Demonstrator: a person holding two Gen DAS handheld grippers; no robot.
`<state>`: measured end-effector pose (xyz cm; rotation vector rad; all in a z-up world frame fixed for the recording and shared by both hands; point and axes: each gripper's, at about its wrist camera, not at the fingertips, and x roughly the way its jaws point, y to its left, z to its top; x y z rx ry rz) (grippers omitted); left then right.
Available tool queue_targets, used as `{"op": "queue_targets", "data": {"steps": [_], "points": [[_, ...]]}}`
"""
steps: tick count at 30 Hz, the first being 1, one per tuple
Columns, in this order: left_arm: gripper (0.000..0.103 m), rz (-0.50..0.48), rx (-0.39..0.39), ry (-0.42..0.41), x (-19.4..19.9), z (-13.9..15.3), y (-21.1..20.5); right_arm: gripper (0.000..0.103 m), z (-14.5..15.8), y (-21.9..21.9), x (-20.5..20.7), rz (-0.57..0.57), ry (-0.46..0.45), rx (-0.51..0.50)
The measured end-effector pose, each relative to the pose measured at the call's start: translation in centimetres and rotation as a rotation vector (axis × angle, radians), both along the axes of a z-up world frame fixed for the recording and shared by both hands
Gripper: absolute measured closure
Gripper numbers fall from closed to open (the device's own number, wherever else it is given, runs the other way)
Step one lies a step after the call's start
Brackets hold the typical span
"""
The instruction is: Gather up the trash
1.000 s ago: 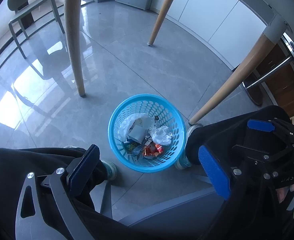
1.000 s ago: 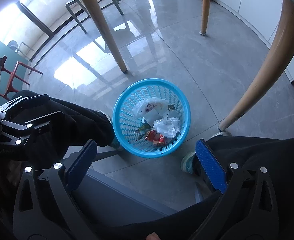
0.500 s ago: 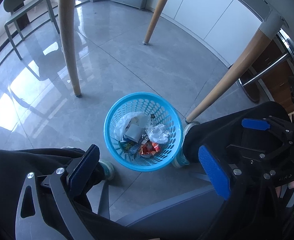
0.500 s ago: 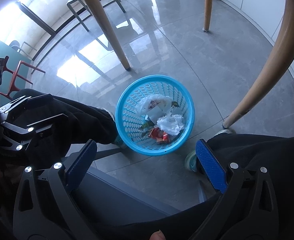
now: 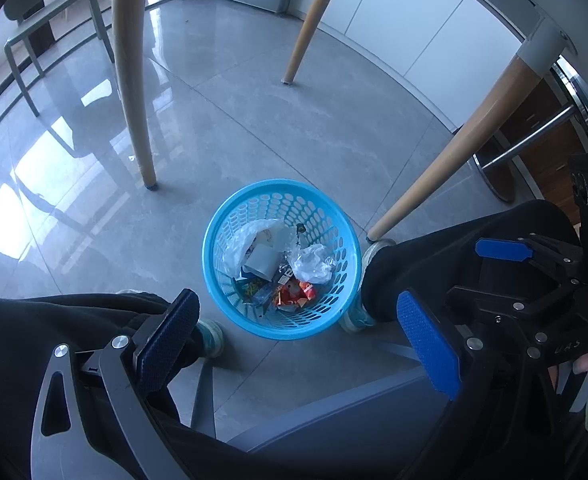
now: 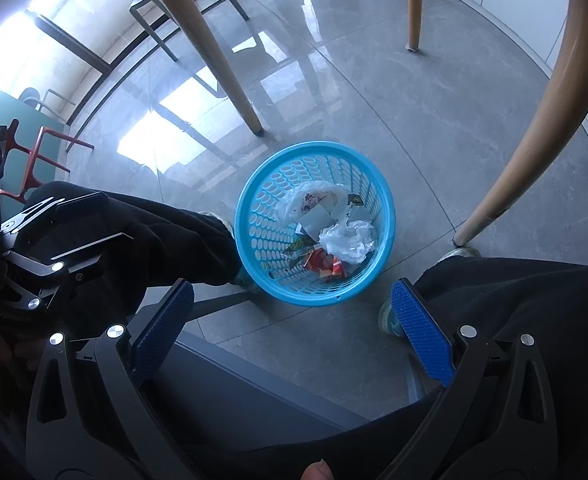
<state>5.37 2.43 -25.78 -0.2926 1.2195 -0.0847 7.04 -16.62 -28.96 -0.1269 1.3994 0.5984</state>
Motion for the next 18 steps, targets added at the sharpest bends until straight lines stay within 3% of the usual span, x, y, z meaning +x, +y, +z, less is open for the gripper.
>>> {"op": "queue_targets", "data": {"steps": [18], "points": [[0.006,0.003,-0.008,0.006,0.06,-0.19,0.28,0.009,-0.26,0.12,0.01,-0.011,0.020,0.007]]}}
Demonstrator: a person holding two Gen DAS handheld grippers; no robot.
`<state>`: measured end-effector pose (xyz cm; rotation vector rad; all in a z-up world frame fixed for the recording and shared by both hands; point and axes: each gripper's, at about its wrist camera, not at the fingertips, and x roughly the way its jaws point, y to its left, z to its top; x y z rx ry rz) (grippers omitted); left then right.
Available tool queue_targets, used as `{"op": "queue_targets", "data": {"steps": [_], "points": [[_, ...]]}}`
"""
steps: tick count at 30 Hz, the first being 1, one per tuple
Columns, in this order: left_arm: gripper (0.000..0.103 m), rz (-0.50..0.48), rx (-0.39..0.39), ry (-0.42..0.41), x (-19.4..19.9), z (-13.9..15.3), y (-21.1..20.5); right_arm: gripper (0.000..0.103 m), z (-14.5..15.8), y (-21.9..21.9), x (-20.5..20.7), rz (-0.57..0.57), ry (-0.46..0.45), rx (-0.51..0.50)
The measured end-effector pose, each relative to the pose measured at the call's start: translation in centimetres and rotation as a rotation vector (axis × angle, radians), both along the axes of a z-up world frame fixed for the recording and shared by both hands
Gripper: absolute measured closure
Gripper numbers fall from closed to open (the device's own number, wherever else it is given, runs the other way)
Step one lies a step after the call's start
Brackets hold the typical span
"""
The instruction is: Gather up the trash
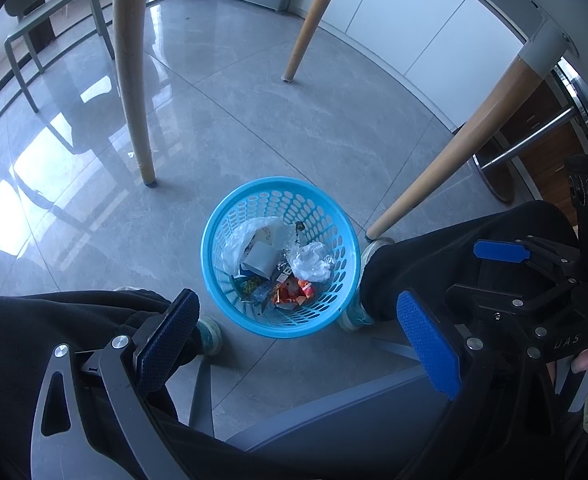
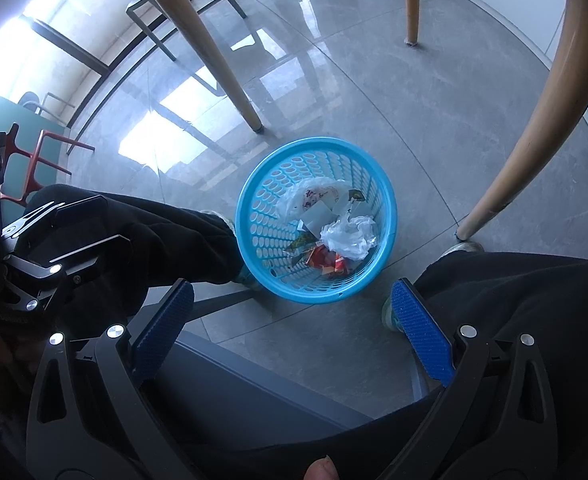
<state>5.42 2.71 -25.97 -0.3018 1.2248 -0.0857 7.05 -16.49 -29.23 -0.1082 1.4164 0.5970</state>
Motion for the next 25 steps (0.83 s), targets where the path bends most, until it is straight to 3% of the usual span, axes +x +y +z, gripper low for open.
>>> {"op": "queue_targets", "data": {"steps": [25], "points": [[0.006,-0.001,-0.005,0.002,-0.21,-0.20,-0.33,0.009,-0.04,-0.25,0.20,0.000,0.002,0.000]]}}
